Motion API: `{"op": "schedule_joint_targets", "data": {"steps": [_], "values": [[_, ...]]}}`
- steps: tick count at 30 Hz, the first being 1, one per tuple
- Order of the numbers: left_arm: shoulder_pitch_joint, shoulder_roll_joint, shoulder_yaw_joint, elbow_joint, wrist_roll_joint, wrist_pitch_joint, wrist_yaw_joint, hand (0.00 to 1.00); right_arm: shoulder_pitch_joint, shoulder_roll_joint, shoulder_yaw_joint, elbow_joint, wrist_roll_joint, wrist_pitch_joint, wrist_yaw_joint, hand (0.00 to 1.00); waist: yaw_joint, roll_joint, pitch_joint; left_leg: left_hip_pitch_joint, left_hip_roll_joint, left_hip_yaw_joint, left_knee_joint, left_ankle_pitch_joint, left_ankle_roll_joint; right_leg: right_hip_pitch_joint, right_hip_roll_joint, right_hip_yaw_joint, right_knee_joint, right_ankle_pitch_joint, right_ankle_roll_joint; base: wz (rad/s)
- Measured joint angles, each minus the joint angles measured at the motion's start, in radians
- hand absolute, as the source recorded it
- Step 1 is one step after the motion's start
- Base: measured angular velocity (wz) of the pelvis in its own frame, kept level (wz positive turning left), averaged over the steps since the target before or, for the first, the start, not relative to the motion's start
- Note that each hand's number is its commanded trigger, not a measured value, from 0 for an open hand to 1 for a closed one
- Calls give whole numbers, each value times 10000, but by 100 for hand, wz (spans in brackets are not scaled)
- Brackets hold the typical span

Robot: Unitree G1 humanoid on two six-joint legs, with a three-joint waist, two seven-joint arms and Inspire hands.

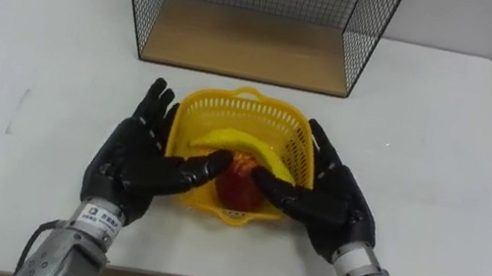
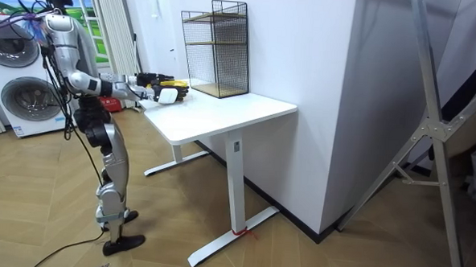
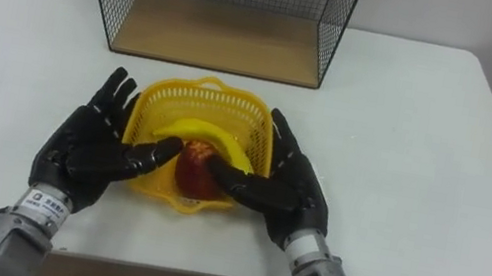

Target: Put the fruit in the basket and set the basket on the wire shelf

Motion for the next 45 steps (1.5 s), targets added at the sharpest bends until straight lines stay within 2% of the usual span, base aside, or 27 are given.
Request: {"op": "schedule_joint_targets", "data": {"steps": [6, 14, 19, 23, 26, 28, 34, 40, 45], "values": [[162, 168, -227, 94, 4, 117, -125, 0, -9, -18, 56, 1, -1, 43, -93, 0, -5, 114, -71, 16, -1, 95, 10, 1, 1, -20, -13, 52, 19, 0, 0, -3], [182, 228, -280, 198, 2, 223, -212, 0, -63, -45, 150, 0, -3, 55, -232, 0, 0, 154, -55, 19, 1, 120, 7, 2, 3, -24, 0, 74, 17, 0, 0, 0], [182, 226, -322, 199, 6, 223, -211, 0, -214, -53, 176, 0, -49, 54, -238, 0, -3, 232, -7, -10, 4, 129, -48, 1, 3, -104, 11, 72, 27, 2, -3, 0], [182, 181, -353, 212, 216, 222, -211, 0, -241, -49, 231, 0, -43, 49, -233, 0, 0, 241, -10, -7, 10, 222, -49, 2, 3, -116, 13, 95, 18, 2, -3, -3], [179, 50, -203, 215, 592, 221, -210, 0, -260, -3, 225, -9, -48, 44, -231, 0, -1, 237, -12, 2, 8, 199, -49, 3, 3, -119, 7, 94, 14, 2, -3, -1], [167, -182, -156, 215, 811, 218, -209, 0, -261, 2, 279, -51, -184, 43, -242, 0, -17, 231, -13, 3, 5, 196, -56, 3, 3, -113, 3, 89, 11, 2, -3, 0], [16, -586, 11, 213, 987, 127, -206, 0, -298, 34, 303, -383, -713, 28, -545, 0, -1, 140, -6, -24, 9, 213, -63, 4, 3, -136, 5, 79, 20, 1, -2, 0], [-316, -605, 25, 135, 963, -67, -151, 0, -404, 50, 351, -876, -736, -109, -903, 0, 10, -141, -13, -33, 8, 210, -50, 5, 3, -129, 7, 93, 17, 2, -3, 0], [-405, -606, 34, -26, 975, -240, -57, 0, -407, 86, 375, -1318, -757, -126, -1106, 0, 16, -130, -20, -35, 5, 214, -16, 5, 3, -134, 5, 202, 16, 2, -4, 0]]}}
